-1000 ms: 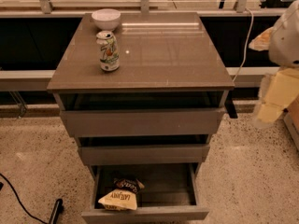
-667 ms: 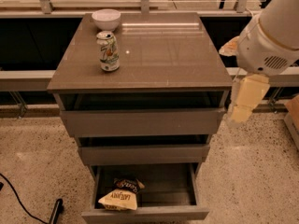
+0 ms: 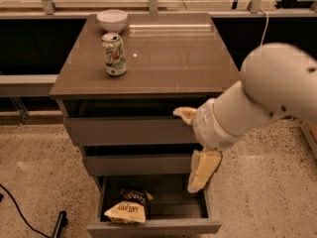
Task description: Pick brown chip bag from bottom drawer and place on counter
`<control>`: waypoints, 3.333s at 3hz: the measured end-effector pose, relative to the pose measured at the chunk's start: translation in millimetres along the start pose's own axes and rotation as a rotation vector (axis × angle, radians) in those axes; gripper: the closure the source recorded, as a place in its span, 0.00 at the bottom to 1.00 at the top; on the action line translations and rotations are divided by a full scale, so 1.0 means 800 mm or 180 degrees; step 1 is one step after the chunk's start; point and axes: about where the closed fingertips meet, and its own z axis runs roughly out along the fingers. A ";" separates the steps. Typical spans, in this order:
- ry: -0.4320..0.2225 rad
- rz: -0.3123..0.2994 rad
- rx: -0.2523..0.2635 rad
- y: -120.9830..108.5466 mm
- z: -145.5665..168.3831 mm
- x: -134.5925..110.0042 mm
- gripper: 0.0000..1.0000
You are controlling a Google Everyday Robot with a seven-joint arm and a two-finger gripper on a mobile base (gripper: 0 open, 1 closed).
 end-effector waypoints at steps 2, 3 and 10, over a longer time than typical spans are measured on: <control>0.0004 -0.0030 -0.0242 0.013 0.056 0.010 0.00; -0.0324 0.0086 -0.0511 0.050 0.125 0.029 0.00; -0.1165 0.0214 0.0307 0.037 0.439 0.112 0.00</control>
Offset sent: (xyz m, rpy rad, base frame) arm -0.0013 0.0173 -0.0675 -0.0310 0.1466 0.0785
